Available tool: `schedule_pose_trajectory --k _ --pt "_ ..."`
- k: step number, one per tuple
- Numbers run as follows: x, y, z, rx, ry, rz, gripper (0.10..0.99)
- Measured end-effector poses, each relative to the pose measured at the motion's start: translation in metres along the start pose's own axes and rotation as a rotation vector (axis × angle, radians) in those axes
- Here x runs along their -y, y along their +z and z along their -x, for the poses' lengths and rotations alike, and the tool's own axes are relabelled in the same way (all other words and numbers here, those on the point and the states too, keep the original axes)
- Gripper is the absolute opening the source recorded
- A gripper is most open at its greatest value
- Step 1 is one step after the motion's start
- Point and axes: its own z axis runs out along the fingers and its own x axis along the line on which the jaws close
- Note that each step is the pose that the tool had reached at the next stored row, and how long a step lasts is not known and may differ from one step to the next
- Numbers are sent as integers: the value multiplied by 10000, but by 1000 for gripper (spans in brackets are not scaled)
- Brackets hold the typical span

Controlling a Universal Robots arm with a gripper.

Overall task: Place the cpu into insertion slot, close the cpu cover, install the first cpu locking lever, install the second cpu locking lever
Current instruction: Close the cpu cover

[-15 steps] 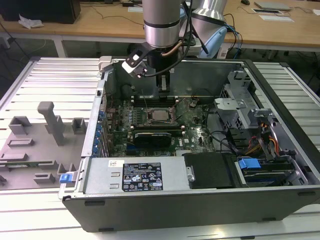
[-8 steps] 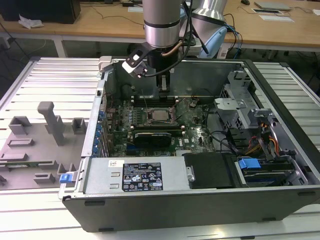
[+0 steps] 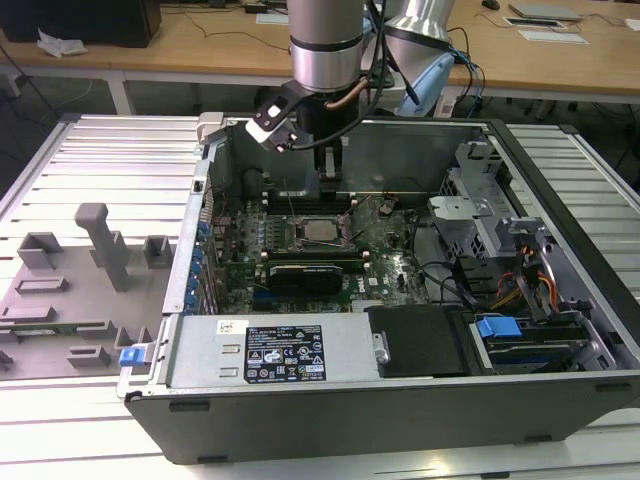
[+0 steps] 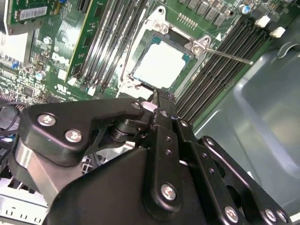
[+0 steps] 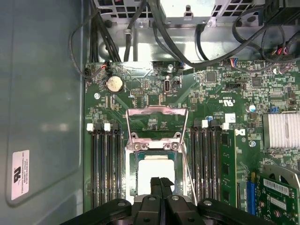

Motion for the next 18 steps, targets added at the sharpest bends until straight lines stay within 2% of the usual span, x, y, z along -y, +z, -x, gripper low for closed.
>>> schedule_pose_trajectory --k 7,9,10,12,13,16,18 --pt "-268 25 2 -1 0 -25 106" --pt "-414 38 4 0 1 -46 106" --pt "-536 48 5 2 1 -66 106" --pt "-716 66 6 -1 1 -92 106" --pt "-782 71 8 1 -1 -101 106" --pt "-896 83 7 -1 1 -112 106" --pt "-921 101 7 2 1 -121 106"
